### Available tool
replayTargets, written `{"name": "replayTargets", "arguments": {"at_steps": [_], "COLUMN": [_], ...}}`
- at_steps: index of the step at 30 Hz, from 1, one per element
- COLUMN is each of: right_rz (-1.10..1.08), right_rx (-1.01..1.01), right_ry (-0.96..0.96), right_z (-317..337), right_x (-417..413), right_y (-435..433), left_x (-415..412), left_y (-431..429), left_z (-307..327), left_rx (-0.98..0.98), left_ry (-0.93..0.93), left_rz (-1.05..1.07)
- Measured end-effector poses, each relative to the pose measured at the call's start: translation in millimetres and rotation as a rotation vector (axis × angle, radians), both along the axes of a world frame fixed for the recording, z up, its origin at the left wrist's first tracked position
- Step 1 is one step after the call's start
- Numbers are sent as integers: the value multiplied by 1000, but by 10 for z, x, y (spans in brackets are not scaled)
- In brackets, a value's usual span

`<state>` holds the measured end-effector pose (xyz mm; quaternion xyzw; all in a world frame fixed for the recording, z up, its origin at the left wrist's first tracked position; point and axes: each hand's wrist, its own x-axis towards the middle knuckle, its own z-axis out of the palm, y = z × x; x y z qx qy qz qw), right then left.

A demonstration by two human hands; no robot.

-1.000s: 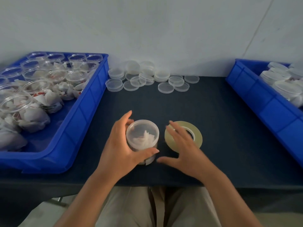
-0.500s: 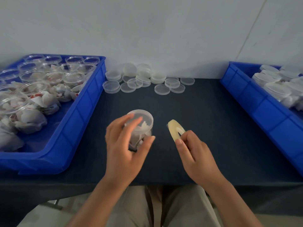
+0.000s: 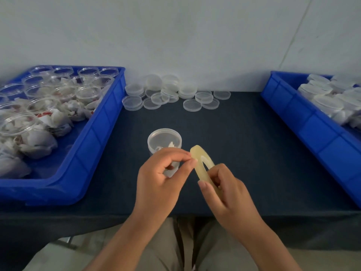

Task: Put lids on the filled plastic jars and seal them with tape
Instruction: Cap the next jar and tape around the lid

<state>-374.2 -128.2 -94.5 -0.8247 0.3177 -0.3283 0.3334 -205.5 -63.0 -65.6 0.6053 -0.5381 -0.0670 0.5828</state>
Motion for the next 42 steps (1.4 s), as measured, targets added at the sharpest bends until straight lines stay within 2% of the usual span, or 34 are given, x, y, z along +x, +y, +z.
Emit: {"name": "replayTargets", "arguments": {"at_steps": [3, 6, 10, 13, 16, 18, 20, 23, 26, 31, 37, 42], "right_rz": [-45, -87, 92, 197, 184, 129, 63, -15, -41, -33, -37, -70], "right_rx": [42, 19, 10, 97, 133, 87, 3, -113, -95, 11, 90, 155], "right_ry": [21, 145, 85, -4, -10, 42, 133, 277, 282, 232, 219, 169], "right_z": [-33, -82, -61, -40, -2, 38, 81, 132, 170, 207, 162, 168], "right_x": [54, 69, 7, 38, 78, 80, 87, 147, 215, 315, 451, 492], "right_y": [-13, -85, -160, -146, -174, -240, -323, -455, -548, -559, -521, -559], "left_x": [-3, -7, 73, 169, 264, 367, 475, 565, 637, 618, 508, 528], "left_y": [78, 147, 156, 128, 75, 17, -40, -183, -342, -432, -503, -555], "left_z": [-47, -78, -108, -160, -242, -312, -402, -492, -545, -474, -366, -367], "left_rx": [-105, -181, -147, -150, -227, -236, -83, 228, 212, 209, 223, 204], "left_ry": [-268, -405, -271, -250, -254, -175, -17, 211, 348, 301, 185, 222], "left_rz": [37, 51, 110, 137, 147, 191, 216, 57, -27, 35, 8, -21]}}
